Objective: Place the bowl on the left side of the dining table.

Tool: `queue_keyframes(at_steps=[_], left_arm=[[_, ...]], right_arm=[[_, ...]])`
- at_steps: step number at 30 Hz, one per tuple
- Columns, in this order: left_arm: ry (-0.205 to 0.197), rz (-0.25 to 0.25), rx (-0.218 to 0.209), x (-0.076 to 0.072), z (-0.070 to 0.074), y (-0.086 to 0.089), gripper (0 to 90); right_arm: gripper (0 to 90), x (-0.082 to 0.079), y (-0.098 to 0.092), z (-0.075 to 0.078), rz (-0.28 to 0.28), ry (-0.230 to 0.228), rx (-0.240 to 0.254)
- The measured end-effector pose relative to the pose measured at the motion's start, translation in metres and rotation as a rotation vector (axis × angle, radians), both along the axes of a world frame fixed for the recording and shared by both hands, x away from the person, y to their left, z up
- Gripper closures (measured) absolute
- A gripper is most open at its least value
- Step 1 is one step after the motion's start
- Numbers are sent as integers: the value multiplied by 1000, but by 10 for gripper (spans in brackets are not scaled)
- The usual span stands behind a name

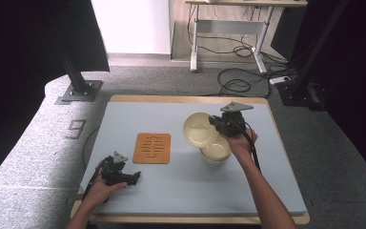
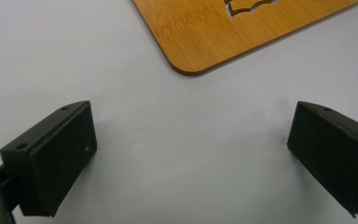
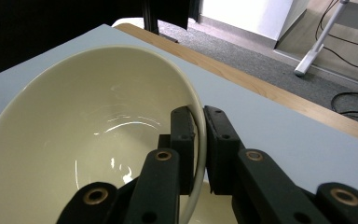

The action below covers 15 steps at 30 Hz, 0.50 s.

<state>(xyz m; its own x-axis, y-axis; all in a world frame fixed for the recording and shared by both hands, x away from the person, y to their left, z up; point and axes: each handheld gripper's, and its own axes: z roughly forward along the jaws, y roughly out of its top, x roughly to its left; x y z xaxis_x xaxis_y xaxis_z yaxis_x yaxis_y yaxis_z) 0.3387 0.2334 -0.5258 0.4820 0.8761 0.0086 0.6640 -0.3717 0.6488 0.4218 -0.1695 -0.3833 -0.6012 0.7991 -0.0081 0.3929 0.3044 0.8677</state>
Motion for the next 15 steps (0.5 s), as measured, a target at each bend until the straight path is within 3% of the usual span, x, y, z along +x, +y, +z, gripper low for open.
queue_keyframes(at_steps=[15], left_arm=[[1,-2,2,0,0,0,15]], right_arm=[[834,7,25,-9,36,11,2]])
